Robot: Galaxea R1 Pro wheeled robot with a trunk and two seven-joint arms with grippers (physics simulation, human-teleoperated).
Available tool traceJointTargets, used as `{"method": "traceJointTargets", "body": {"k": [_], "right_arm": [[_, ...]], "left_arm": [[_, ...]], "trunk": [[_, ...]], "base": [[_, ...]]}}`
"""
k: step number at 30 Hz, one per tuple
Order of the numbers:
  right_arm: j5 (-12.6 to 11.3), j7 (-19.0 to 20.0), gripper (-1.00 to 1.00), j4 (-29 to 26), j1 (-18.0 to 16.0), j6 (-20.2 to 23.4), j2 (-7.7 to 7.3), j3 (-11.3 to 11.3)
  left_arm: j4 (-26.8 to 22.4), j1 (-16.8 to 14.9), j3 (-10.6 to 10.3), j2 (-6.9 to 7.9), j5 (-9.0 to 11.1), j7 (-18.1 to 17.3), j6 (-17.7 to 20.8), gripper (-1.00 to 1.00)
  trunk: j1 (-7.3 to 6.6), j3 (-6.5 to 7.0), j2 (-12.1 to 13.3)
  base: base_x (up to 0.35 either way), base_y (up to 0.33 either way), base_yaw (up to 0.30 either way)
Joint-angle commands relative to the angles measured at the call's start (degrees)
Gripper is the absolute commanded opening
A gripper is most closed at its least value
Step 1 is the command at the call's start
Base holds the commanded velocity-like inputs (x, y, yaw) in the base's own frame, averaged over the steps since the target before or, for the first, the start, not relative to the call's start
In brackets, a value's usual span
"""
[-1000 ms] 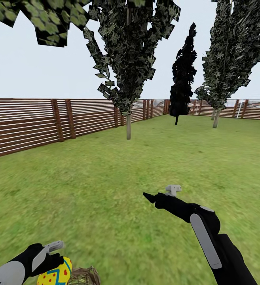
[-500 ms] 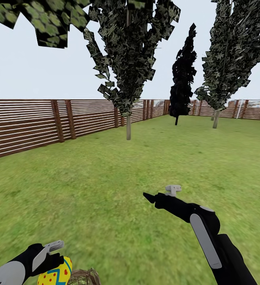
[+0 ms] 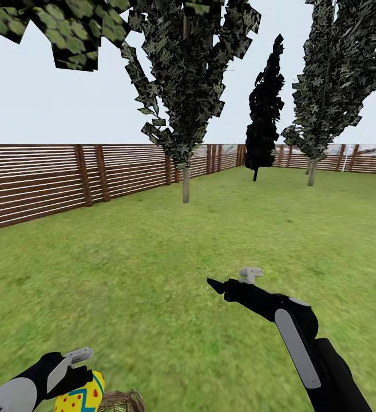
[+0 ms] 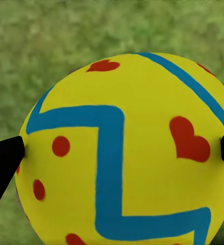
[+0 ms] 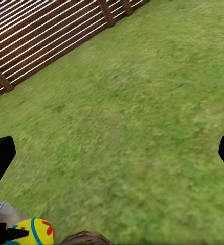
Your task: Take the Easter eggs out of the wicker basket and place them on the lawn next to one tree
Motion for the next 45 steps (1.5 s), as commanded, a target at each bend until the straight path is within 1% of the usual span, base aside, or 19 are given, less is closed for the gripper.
{"method": "traceJointTargets", "body": {"k": [1,6,12,21,28,45], "right_arm": [[0.16,0.19,1.0,-0.04,-0.05,0.21,-0.03,0.02],[0.16,0.19,1.0,-0.04,-0.05,0.21,-0.04,-0.03],[0.16,0.19,1.0,-0.04,-0.05,0.21,-0.03,0.02],[0.16,0.19,1.0,-0.04,-0.05,0.21,-0.03,0.03],[0.16,0.19,1.0,-0.04,-0.05,0.21,-0.03,0.03],[0.16,0.19,1.0,0.02,-0.05,0.21,-0.03,0.03]], "left_arm": [[-0.13,0.0,0.39,0.0,0.04,-0.07,0.28,-1.0],[-0.16,0.4,0.39,-0.07,0.02,0.06,-1.06,-1.0],[-0.17,0.46,0.39,-0.07,0.04,0.12,-1.32,-1.0],[-0.09,0.46,0.32,-0.09,-0.04,0.19,-1.56,-1.0],[-0.17,1.54,0.38,-0.09,0.04,0.2,-1.59,-1.0],[-0.19,1.6,0.39,-0.09,0.04,0.2,-1.69,-1.0]], "trunk": [[0.01,-0.08,-0.05],[0.01,-0.08,-0.05],[0.01,-0.13,-0.05],[0.01,-0.46,-0.05],[0.01,-0.74,-0.05],[0.01,-1.42,-0.05]], "base": [[0.0,0.0,0.0],[-0.102,0.0,0.0],[-0.163,0.0,0.072],[-0.28,0.0,0.247],[-0.232,0.0,0.257],[-0.256,0.0,0.257]]}}
